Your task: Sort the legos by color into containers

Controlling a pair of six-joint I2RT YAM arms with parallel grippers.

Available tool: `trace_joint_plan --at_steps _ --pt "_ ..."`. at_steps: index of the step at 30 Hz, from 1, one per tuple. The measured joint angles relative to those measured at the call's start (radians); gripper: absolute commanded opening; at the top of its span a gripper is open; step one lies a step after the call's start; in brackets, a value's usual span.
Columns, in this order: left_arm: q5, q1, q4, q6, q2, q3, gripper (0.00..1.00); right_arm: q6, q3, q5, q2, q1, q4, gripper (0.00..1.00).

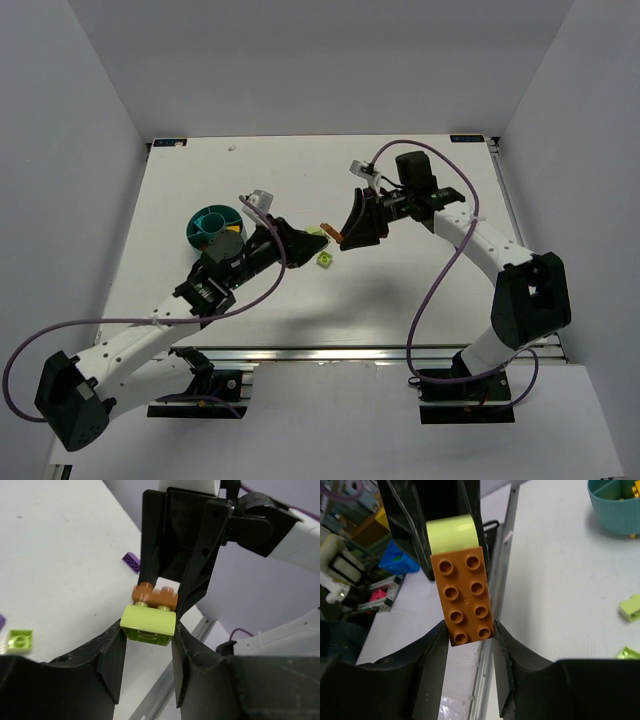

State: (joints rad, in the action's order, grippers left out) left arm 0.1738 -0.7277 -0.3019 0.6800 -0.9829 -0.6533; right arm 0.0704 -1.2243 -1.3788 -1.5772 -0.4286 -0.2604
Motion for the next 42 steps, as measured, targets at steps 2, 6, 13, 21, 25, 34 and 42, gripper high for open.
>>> trace_joint_plan --at_steps 2,6,13,21,25,34,42 --pt "-0.031 -0.002 0.069 -0.019 0.047 -0.002 0.0 0.008 -0.001 0.011 0.0 -0.003 0.002 0.0" --pt "-0.13 0.016 0.226 -0.055 0.168 -0.035 0.0 0.058 -0.033 0.051 -0.033 0.009 -0.031 0.0" --pt "-0.35 0.028 0.502 -0.076 0.293 -0.175 0.0 0.212 -0.14 0.261 -0.093 -0.015 -0.142 0.0" --pt "-0.668 0.029 0.887 0.041 0.302 -0.375 0.0 0.535 -0.2 0.797 -0.084 -0.317 -0.114 0.0" --pt "-0.776 0.031 1.054 0.106 0.293 -0.49 0.0 0.685 -0.186 1.08 -0.085 -0.478 0.004 0.0" --pt "-0.884 0.032 1.264 0.08 0.065 -0.891 0.0 1.006 -0.27 1.562 -0.283 -0.704 0.224 0.0" --pt "-0.89 0.032 1.275 0.044 0.045 -0.871 0.0 1.011 -0.513 1.621 -0.442 -0.763 0.074 0.0"
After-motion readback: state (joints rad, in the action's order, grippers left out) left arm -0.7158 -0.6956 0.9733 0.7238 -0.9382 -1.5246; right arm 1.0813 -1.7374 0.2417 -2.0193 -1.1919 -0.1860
